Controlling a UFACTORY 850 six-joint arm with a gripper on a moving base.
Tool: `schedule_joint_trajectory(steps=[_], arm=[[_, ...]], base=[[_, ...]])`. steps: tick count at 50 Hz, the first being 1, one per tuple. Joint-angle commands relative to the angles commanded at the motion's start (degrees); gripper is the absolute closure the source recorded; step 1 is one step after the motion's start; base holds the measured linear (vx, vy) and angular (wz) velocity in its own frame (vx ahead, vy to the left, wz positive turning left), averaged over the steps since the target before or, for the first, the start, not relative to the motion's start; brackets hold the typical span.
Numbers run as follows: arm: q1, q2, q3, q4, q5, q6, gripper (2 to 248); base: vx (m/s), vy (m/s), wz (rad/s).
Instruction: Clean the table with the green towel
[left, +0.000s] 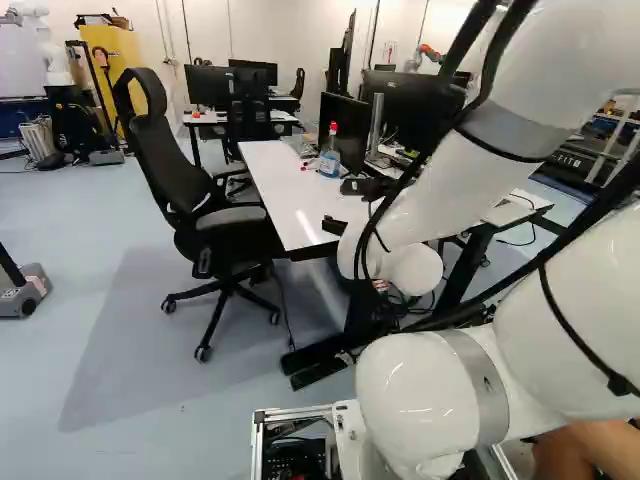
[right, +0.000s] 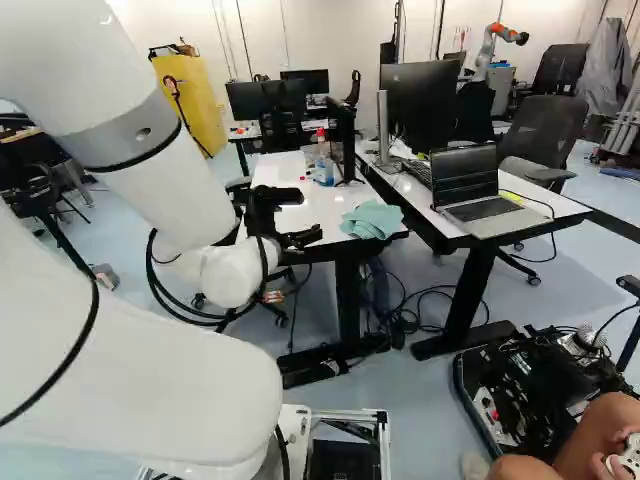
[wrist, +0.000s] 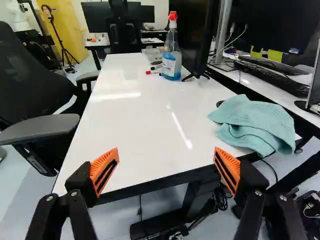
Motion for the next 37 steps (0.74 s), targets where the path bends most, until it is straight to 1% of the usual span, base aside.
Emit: schedule_joint_trajectory(steps=[37], arm=[[0.21,0.28,0.49,0.00,0.48,0.00,3]], base=[[0.000,0.000,0.000]])
